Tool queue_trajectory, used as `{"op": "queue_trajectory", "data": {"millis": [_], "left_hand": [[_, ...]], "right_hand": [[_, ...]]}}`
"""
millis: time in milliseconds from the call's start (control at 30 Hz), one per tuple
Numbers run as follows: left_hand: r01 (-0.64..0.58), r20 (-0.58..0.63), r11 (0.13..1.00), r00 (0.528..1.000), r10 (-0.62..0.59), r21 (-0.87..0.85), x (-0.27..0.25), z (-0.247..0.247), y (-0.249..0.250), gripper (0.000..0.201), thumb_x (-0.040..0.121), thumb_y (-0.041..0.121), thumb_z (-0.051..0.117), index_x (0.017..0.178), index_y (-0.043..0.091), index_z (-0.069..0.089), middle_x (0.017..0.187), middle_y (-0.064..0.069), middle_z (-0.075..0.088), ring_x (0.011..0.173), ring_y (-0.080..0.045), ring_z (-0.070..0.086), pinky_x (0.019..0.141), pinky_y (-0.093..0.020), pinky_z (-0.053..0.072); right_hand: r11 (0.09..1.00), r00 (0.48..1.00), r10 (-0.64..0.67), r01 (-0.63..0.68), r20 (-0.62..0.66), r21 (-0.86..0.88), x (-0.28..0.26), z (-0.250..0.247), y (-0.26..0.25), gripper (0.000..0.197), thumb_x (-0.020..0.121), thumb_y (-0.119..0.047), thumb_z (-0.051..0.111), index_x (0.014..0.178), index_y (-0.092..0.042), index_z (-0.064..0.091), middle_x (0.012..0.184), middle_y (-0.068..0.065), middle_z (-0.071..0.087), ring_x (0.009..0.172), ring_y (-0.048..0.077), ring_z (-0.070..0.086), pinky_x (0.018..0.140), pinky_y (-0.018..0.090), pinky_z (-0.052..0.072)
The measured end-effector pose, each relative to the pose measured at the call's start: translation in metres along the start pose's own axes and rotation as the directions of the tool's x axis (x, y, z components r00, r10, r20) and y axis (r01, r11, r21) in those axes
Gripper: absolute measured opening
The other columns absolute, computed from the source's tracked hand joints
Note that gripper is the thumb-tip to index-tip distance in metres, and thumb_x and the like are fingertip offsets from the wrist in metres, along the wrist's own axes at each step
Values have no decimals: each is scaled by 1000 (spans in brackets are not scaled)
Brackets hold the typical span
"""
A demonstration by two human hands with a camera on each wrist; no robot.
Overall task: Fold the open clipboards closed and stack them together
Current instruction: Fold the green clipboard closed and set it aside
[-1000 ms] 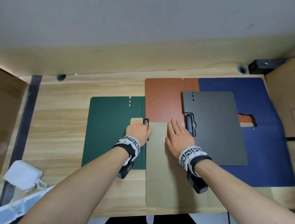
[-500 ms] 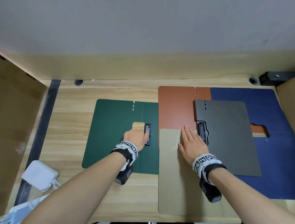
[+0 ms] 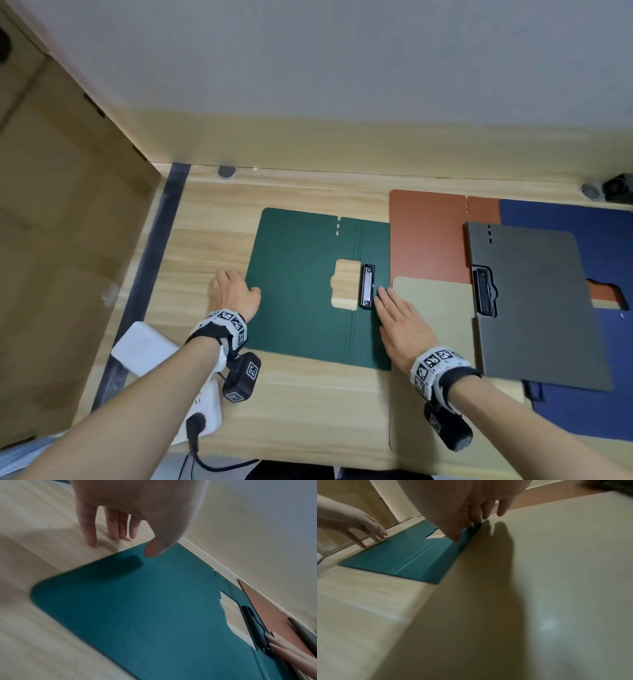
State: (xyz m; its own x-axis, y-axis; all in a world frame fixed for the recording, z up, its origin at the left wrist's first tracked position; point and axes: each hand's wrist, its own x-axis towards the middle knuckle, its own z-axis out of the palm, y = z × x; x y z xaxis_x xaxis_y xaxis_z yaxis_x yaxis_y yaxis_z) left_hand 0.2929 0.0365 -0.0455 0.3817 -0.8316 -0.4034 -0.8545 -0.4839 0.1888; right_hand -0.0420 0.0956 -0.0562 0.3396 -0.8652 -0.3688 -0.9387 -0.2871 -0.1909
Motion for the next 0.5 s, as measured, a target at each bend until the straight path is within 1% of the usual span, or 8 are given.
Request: {"op": "queue_trajectory", "data": {"millis": [100, 200, 267, 333, 367, 400, 433, 500], "left_hand": [[25, -2, 995, 1000, -25, -93, 1, 2, -4, 52, 85, 27, 62, 127, 1, 47, 130, -16, 48, 124, -33, 42, 107, -40, 33], [138, 29, 957, 990, -135, -254, 3, 0, -3, 58, 81, 32, 64, 128, 4, 49, 132, -15, 50, 127, -33, 44, 109, -42, 33], [203, 68, 924, 979, -192, -324, 7, -3, -3, 53, 72, 38, 64, 114, 5, 59, 122, -16, 59, 115, -35, 53, 101, -44, 43], [239, 108, 887, 971, -214, -395, 11, -7, -8, 41, 62, 40, 61, 85, 7, 65, 98, -15, 69, 93, -36, 62, 85, -45, 53], [264, 147, 863, 964, -222, -431, 16, -7, -13, 37, 59, 40, 61, 76, 7, 66, 90, -13, 71, 86, -35, 65, 81, -45, 55], [276, 171, 841, 960, -220, -466, 19, -7, -18, 38, 57, 40, 62, 76, 8, 68, 87, -12, 73, 83, -34, 67, 80, -44, 56], [299, 196, 823, 953, -231, -483, 23, -7, -26, 44, 54, 42, 62, 81, 9, 72, 89, -9, 75, 85, -32, 69, 82, -44, 57], [325, 226, 783, 944, -240, -530, 27, -15, -39, 50, 55, 41, 66, 96, 14, 72, 102, -2, 74, 95, -27, 68, 92, -43, 54]], "right_hand": [[999, 999, 41, -40, -22, 21, 6, 7, -16, 71, 84, -8, 46, 151, -9, 23, 161, 6, 16, 149, 25, 17, 119, 40, 22], [999, 999, 39, -38, -23, 29, 10, 7, -22, 74, 82, -5, 45, 152, -9, 21, 161, 5, 12, 149, 25, 16, 119, 39, 21], [999, 999, 44, -44, -17, 27, 13, 6, -24, 75, 82, -5, 44, 152, -8, 20, 162, 5, 11, 149, 25, 15, 119, 39, 21], [999, 999, 52, -52, -6, 14, 15, 4, -26, 74, 82, -5, 44, 152, -7, 19, 162, 8, 11, 149, 26, 14, 119, 39, 22], [999, 999, 50, -50, 9, 5, 17, 4, -27, 74, 83, -5, 43, 152, -6, 16, 162, 9, 9, 150, 26, 11, 120, 38, 20], [999, 999, 43, -42, 24, -4, 20, 3, -29, 74, 84, -6, 42, 153, -5, 14, 162, 10, 7, 150, 26, 8, 122, 36, 15], [999, 999, 33, -32, 35, -9, 23, 1, -31, 74, 85, -6, 41, 153, -3, 11, 162, 12, 5, 150, 27, 6, 122, 34, 10], [1000, 998, 23, -22, 56, -5, 30, -4, -38, 75, 86, -7, 40, 153, -2, 6, 162, 13, 0, 150, 27, 1, 122, 31, 4]]}}
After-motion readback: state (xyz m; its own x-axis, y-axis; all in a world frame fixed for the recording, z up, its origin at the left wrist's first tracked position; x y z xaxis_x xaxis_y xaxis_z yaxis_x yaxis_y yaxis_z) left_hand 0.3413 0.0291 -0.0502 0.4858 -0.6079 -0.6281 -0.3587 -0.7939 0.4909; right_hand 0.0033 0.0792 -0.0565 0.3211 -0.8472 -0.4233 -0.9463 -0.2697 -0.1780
